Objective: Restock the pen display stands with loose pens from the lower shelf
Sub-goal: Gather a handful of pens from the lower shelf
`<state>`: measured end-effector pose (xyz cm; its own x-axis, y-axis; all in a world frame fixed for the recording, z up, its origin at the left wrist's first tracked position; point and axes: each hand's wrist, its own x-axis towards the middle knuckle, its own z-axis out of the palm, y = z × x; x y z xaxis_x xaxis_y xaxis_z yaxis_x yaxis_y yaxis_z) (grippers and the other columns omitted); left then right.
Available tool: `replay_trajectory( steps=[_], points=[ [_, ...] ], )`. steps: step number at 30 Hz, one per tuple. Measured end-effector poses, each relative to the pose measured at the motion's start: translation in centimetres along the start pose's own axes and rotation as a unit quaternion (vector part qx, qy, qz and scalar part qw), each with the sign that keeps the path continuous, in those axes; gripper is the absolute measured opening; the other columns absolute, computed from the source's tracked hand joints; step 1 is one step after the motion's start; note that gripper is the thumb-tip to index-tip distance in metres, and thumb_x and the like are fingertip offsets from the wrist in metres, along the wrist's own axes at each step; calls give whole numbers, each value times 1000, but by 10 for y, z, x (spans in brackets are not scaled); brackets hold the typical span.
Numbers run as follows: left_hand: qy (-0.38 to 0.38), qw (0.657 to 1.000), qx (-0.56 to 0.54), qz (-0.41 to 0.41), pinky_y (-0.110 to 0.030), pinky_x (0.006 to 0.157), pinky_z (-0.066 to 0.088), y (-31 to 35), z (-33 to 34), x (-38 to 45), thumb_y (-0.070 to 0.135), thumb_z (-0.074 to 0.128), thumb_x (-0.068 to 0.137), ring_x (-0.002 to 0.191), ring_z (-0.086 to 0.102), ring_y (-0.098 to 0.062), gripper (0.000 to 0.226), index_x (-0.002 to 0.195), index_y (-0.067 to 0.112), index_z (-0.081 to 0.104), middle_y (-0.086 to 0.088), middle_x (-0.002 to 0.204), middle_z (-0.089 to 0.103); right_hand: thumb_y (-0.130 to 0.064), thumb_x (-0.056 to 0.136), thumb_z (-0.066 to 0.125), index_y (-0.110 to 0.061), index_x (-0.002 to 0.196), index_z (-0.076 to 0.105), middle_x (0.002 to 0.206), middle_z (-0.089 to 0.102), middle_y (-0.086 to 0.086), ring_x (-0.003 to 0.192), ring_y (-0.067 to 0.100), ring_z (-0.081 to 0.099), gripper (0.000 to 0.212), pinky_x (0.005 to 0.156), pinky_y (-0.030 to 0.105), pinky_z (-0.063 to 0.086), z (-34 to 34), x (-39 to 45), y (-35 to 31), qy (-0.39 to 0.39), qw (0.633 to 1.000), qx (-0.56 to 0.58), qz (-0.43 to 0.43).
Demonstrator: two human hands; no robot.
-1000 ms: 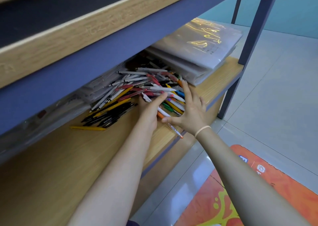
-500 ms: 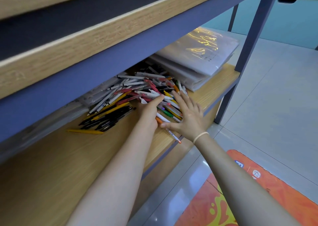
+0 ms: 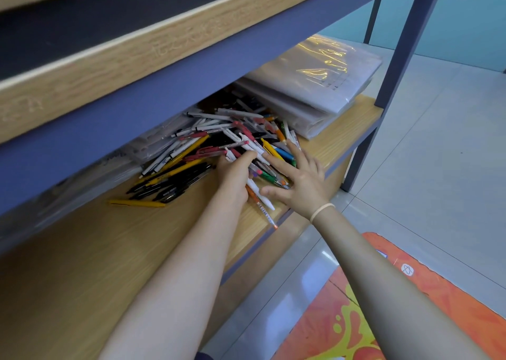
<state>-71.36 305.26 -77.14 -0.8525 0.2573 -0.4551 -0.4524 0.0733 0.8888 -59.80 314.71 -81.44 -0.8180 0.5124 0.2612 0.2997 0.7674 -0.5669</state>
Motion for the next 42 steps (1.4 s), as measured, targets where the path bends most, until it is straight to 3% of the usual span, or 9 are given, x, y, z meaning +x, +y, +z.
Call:
replay_trajectory(
  steps=[4,8,18,21,24,29,33,37,42],
  points=[
    [-8,1000,-2,18,-38,76,60,-1,-2,-2,19,76,71,103,69,-31,68,135,16,54,-12,122,68,-89,78,13,-61,143,28,164,14,-9,150,24,8,73,118,40,-1,-2,0,-4,-10,1000,-8,21],
    [-13,999,-11,36,-27,61,49,-6,-12,-4,18,74,76,100,68,-31,59,132,12,55,-17,126,66,-83,83,-3,-52,148,31,161,26,-8,149,19,17,79,120,46,9,3,1,-6,37,998,31,48],
    [-2,997,-72,30,-24,54,51,-15,-36,-14,13,73,83,79,64,-18,57,136,16,52,-10,114,69,-62,95,22,-26,138,55,153,40,3,145,23,27,65,119,50,17,16,-8,-37,185,959,181,112],
    [-10,996,-62,55,-38,72,62,-21,-29,-25,9,72,75,102,68,-23,79,144,34,40,-4,133,60,-58,96,24,-21,132,59,154,40,2,148,17,23,63,120,52,10,26,-15,-47,193,954,200,115],
    [-20,998,-19,63,-54,92,57,-23,-23,-36,19,74,67,118,64,-30,94,143,52,31,-4,146,51,-59,95,22,-19,131,59,153,40,0,149,14,21,65,121,51,4,29,-13,-52,199,948,210,131],
    [-39,997,-14,59,-30,61,56,-26,-29,-30,12,74,88,77,70,-13,68,145,26,40,-1,98,69,-59,96,21,-22,133,57,153,40,-1,148,12,21,63,122,49,2,27,-14,-48,192,949,220,120],
    [-61,996,-9,59,-28,60,54,-25,-34,-26,19,80,80,97,71,-28,69,140,17,46,-17,119,67,-60,95,24,-23,135,54,153,41,2,147,11,23,63,122,48,11,21,-15,-47,189,935,273,126],
    [-89,995,-5,51,-30,61,48,-30,-42,-49,5,71,90,70,63,-18,24,108,9,57,-8,81,63,-62,93,23,-21,135,55,153,38,2,147,16,25,67,122,45,15,-5,-33,-41,182,926,288,160],
    [-142,990,14,-10,-26,63,49,-21,-55,-122,-8,61,92,57,55,-13,20,100,9,52,-3,69,56,-61,94,24,-21,132,58,154,38,0,147,12,23,65,123,34,13,-72,-83,-62,77,921,296,242]
  ],
)
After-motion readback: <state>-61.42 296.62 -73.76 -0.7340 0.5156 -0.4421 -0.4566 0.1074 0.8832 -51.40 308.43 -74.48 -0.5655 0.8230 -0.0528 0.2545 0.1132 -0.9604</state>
